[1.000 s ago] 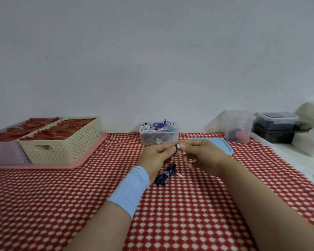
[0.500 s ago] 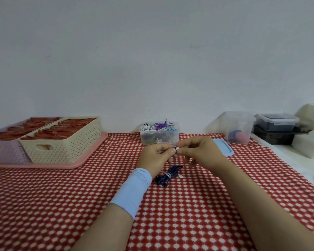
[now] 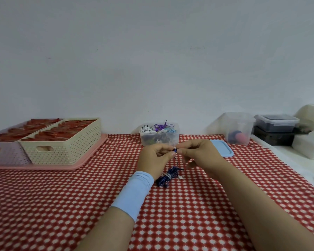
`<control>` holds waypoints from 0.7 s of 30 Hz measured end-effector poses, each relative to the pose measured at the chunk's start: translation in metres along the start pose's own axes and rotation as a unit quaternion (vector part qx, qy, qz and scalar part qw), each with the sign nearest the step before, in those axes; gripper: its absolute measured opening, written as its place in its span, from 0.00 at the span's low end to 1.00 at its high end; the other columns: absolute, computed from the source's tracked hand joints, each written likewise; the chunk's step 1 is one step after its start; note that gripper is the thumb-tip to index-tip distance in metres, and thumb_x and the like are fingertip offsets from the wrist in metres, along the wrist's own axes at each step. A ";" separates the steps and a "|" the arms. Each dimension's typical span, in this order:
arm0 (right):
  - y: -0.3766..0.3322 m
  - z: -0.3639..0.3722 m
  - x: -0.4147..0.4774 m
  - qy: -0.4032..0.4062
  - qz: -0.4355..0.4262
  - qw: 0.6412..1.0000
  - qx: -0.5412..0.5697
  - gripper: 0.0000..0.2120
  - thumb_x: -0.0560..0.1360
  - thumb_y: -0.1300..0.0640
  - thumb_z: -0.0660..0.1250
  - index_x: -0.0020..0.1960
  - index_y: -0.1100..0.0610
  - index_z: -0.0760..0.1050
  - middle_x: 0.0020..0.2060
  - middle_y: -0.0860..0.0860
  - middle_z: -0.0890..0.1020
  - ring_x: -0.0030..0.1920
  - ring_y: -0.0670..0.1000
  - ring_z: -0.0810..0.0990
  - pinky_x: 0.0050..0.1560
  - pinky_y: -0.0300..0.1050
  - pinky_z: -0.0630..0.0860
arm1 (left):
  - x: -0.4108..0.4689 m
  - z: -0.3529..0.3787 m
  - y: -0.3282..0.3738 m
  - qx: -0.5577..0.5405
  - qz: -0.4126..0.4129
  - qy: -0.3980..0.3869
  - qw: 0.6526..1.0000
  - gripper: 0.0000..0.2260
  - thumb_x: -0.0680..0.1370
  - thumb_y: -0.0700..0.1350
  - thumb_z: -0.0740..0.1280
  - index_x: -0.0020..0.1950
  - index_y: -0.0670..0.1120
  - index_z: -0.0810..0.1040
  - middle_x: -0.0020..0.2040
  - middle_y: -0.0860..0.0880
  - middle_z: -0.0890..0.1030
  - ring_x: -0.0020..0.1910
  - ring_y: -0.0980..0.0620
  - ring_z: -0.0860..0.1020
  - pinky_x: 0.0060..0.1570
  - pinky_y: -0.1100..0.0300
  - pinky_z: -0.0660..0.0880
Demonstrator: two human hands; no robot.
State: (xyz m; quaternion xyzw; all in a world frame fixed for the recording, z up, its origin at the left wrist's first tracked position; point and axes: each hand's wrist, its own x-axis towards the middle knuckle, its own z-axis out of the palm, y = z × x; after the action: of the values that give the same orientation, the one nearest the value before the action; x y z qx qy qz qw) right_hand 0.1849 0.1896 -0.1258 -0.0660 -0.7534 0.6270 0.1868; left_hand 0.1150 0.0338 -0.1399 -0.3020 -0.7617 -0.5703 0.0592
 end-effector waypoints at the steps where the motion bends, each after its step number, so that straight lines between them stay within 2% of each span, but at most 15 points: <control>1: -0.001 0.000 -0.001 -0.004 0.010 1.000 0.014 0.04 0.75 0.64 0.74 0.49 0.60 0.86 0.41 0.65 0.84 0.30 0.49 0.78 0.31 0.44 0.78 | 0.000 -0.001 0.000 0.014 0.008 0.000 1.000 0.06 0.74 0.42 0.75 0.50 0.50 0.85 0.43 0.58 0.84 0.42 0.65 0.81 0.47 0.69 0.78; 5: -0.004 0.001 -0.002 -0.018 0.062 0.997 0.050 0.06 0.74 0.62 0.74 0.51 0.59 0.85 0.40 0.57 0.85 0.31 0.48 0.79 0.30 0.43 0.77 | 0.001 -0.003 -0.001 0.034 0.022 -0.009 0.999 0.09 0.75 0.43 0.73 0.54 0.52 0.85 0.43 0.58 0.84 0.44 0.65 0.80 0.49 0.69 0.78; 10: -0.003 0.000 -0.002 -0.037 0.098 0.992 0.072 0.06 0.75 0.62 0.73 0.52 0.60 0.86 0.46 0.57 0.86 0.32 0.49 0.79 0.31 0.43 0.76 | 0.000 -0.004 -0.001 0.065 0.052 -0.017 0.996 0.10 0.76 0.42 0.72 0.55 0.53 0.85 0.46 0.60 0.84 0.46 0.67 0.79 0.50 0.71 0.76; 12: -0.005 0.000 -0.003 -0.048 0.107 0.988 0.096 0.08 0.77 0.60 0.72 0.54 0.59 0.85 0.47 0.55 0.87 0.32 0.49 0.78 0.30 0.43 0.75 | 0.001 -0.004 0.001 0.039 0.037 -0.007 0.999 0.08 0.76 0.42 0.72 0.53 0.53 0.85 0.44 0.61 0.84 0.45 0.66 0.80 0.49 0.71 0.77; 15: -0.007 -0.003 -0.002 -0.048 0.106 0.986 0.118 0.10 0.79 0.56 0.69 0.58 0.57 0.83 0.45 0.53 0.86 0.33 0.49 0.78 0.30 0.42 0.74 | 0.000 -0.004 0.006 -0.065 -0.025 0.004 0.998 0.07 0.76 0.42 0.72 0.45 0.55 0.84 0.39 0.63 0.84 0.42 0.65 0.81 0.47 0.70 0.76; 18: -0.008 -0.005 -0.002 -0.046 0.083 0.991 0.092 0.08 0.78 0.55 0.70 0.56 0.55 0.84 0.45 0.54 0.86 0.33 0.49 0.78 0.30 0.42 0.74 | -0.001 -0.004 0.007 -0.083 -0.060 -0.012 0.995 0.05 0.77 0.45 0.71 0.45 0.56 0.84 0.32 0.57 0.82 0.34 0.62 0.79 0.45 0.67 0.77; 21: -0.008 -0.003 -0.003 -0.038 0.042 0.997 0.048 0.07 0.74 0.59 0.74 0.51 0.55 0.86 0.43 0.57 0.86 0.34 0.49 0.79 0.31 0.43 0.75 | -0.001 -0.004 0.005 -0.097 -0.076 -0.029 0.992 0.07 0.77 0.47 0.70 0.44 0.58 0.85 0.30 0.53 0.80 0.34 0.58 0.77 0.47 0.61 0.78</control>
State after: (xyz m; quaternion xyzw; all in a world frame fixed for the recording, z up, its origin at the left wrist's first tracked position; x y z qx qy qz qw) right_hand 0.1902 0.1897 -0.1185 -0.0649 -0.7255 0.6719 0.1341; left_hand 0.1173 0.0309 -0.1343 -0.2638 -0.7250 -0.6352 -0.0361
